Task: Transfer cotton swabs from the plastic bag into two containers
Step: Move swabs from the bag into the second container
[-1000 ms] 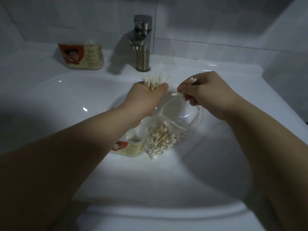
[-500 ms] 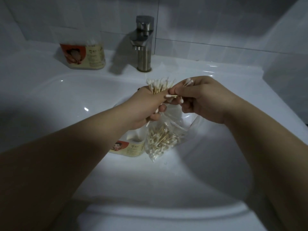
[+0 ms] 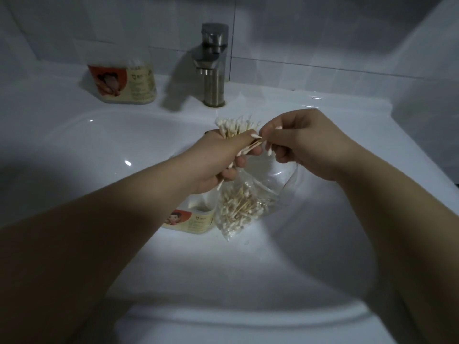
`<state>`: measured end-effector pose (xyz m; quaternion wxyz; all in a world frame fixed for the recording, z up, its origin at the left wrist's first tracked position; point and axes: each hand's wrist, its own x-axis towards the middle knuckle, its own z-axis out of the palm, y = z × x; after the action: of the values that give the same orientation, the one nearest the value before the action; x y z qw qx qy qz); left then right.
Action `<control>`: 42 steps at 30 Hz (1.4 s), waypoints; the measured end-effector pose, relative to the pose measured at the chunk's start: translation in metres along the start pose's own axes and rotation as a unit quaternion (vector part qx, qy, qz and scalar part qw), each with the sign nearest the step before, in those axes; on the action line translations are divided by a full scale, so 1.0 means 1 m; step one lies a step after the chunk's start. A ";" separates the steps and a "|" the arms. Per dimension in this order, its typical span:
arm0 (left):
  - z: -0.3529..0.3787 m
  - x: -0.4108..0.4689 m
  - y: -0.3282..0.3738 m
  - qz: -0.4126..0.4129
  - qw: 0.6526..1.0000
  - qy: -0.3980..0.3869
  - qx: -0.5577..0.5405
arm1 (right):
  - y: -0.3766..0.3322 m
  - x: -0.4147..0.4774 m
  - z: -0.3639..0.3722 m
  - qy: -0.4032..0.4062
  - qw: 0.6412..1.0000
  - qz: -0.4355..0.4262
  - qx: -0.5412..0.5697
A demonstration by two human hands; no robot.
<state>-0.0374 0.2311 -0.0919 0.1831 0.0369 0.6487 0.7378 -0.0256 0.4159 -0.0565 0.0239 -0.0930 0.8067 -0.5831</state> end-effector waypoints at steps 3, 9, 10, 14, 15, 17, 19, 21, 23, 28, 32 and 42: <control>-0.001 0.000 0.001 -0.014 0.999 -0.011 -0.033 | -0.003 -0.004 0.001 -0.008 0.998 -0.016 -0.055; -0.004 0.000 -0.001 -0.004 0.999 -0.020 0.036 | -0.005 -0.008 0.006 0.032 0.992 -0.020 -0.121; -0.005 0.001 -0.001 -0.003 0.999 -0.017 0.040 | -0.005 -0.007 0.006 0.042 0.993 -0.018 -0.112; -0.006 0.002 0.000 -0.006 0.999 -0.020 0.038 | -0.004 -0.003 0.004 0.083 0.995 -0.007 -0.056; -0.006 0.003 0.000 -0.010 0.999 -0.017 0.038 | -0.004 -0.002 0.004 0.085 0.995 -0.004 -0.042; -0.005 0.002 -0.001 -0.015 0.999 -0.016 0.047 | -0.003 -0.002 0.005 0.076 0.997 0.000 -0.019; -0.004 0.002 -0.001 -0.014 0.998 -0.022 0.064 | -0.003 -0.002 0.006 0.067 0.998 0.002 -0.011; -0.004 0.001 -0.001 -0.010 0.997 -0.024 0.073 | -0.002 -0.001 0.008 0.063 0.998 -0.002 -0.009; -0.004 0.002 -0.002 -0.004 0.997 -0.022 0.076 | -0.001 -0.001 0.010 0.066 0.998 -0.009 -0.023; -0.004 0.002 -0.002 -0.013 0.998 -0.019 0.062 | 0.003 0.002 0.008 0.093 0.993 -0.018 -0.074; -0.002 0.000 0.000 -0.022 0.999 -0.024 0.043 | 0.004 0.003 0.010 0.099 0.993 -0.011 -0.061; 0.005 -0.007 0.006 -0.026 1.000 -0.006 -0.004 | -0.005 -0.004 0.016 -0.030 0.994 0.046 0.095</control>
<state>-0.0311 0.2336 -0.0841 0.2058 0.0239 0.6456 0.7350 -0.0192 0.4004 -0.0572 0.0838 -0.0710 0.7503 -0.6520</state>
